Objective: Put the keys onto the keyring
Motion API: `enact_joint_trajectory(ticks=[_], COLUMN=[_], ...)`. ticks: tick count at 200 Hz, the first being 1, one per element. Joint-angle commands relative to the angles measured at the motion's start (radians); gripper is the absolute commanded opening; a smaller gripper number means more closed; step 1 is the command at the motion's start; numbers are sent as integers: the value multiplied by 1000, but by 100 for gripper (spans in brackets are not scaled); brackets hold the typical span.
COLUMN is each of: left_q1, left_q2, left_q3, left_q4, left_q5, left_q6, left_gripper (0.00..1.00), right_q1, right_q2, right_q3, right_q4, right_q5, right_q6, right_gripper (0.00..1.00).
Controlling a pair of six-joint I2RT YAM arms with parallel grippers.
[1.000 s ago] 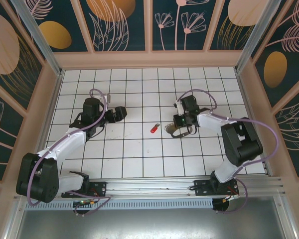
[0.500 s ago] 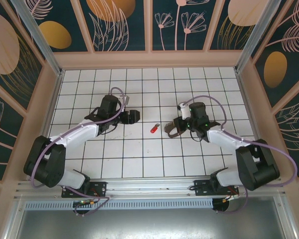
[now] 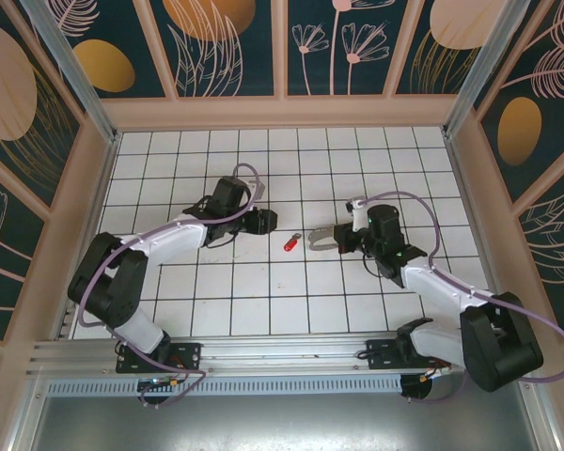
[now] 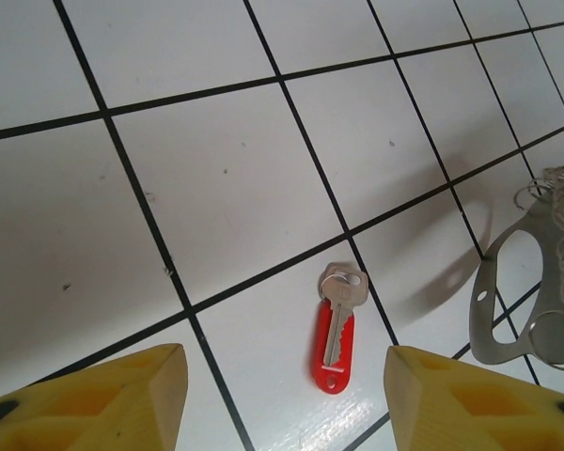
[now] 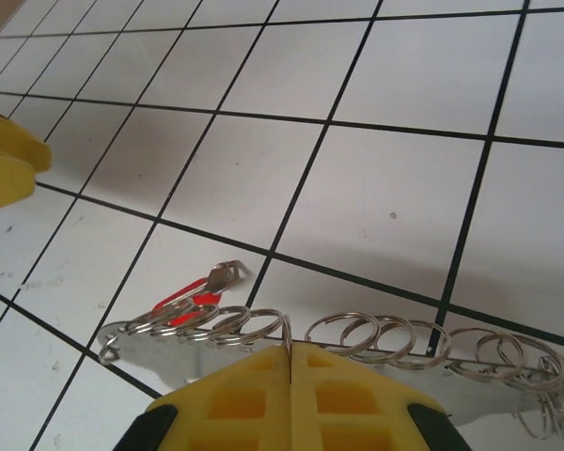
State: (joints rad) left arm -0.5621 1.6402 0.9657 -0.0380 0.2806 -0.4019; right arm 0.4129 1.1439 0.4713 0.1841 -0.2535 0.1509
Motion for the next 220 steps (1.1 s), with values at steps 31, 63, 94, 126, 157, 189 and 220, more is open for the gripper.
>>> enact_joint_trajectory(ticks=[31,63,94,126,157,189,220], left_q1=[-90,-132,-176,-202,-215,-242,-249], left_q2=[122,181,239,284,322,370,394], left_q3=[114,180,229,265,293,340,349], left_q4=[-59,-94,-132,-158,-168,-212,-234], left_q5=[-78,-108,-150,-193,-223,-284,-328], left_q6=[49,75,99,107,107,114,113], left_gripper=[51,49,50,51,53,53,50], right_q1=[-2,-2,-2,-2,-2,-2,-3], right_q2=[-118,-150,-164,-186,-222,-223,-227], right_q3=[-43,-49,-67,-77,-89,-89,-88], right_q4=[22,2,6,-6,-10,-17,-18], right_q5=[73,92,94,101,111,114,118], right_q6=[98,127,141,157,168,164,161], right_gripper=[0,0,0,0,0,0,0])
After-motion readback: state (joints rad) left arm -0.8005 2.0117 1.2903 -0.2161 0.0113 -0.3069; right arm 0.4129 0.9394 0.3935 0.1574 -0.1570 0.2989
